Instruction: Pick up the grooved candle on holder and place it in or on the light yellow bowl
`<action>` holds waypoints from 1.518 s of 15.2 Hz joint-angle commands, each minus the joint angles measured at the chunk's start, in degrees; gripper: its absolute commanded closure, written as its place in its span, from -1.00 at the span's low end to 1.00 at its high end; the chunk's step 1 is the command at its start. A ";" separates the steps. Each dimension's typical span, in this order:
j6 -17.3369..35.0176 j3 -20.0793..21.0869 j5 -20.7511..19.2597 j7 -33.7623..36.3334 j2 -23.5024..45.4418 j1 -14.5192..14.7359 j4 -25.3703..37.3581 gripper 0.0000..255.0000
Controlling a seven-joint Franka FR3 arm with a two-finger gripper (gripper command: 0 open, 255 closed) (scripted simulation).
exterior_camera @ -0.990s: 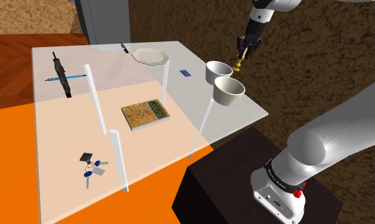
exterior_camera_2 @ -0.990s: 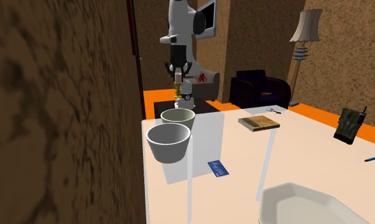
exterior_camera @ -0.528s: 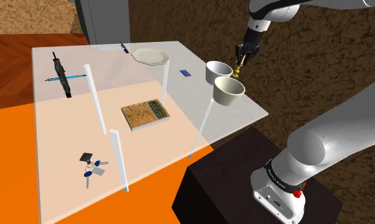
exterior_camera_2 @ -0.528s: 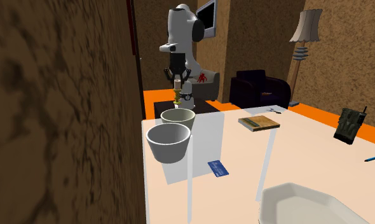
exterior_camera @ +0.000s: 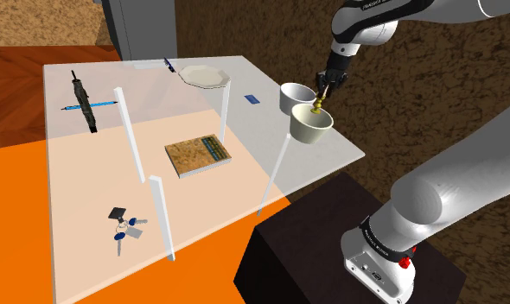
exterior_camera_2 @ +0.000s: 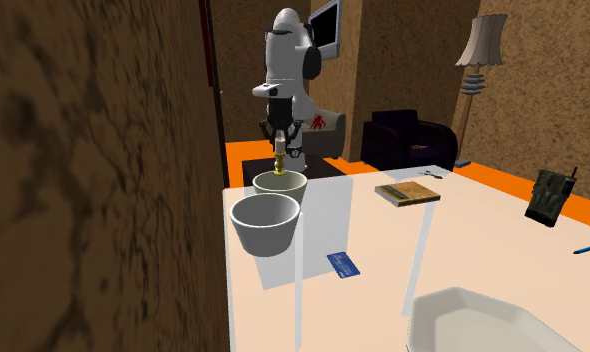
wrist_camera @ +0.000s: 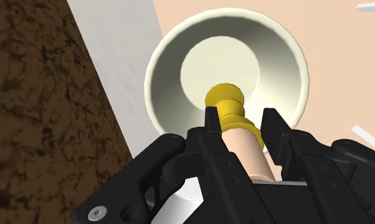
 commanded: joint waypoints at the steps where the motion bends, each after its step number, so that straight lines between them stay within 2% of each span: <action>1: 1.65 -0.12 0.06 -0.18 0.81 -0.08 -0.81 1.00; 2: 3.00 -0.14 0.10 -0.19 1.40 -0.09 -1.58 1.00; 10: 3.00 -0.14 0.10 -0.19 1.40 -0.09 -1.58 1.00; 11: 3.00 -0.14 0.10 -0.19 1.40 -0.09 -1.58 -1.00; 16: 3.00 -0.14 0.10 -0.19 1.40 -0.09 -1.58 -1.00; 20: -4.30 0.08 -0.06 -0.02 -1.22 0.04 3.11 -1.00; 23: -4.30 0.08 -0.06 -0.02 -1.23 0.03 3.11 -1.00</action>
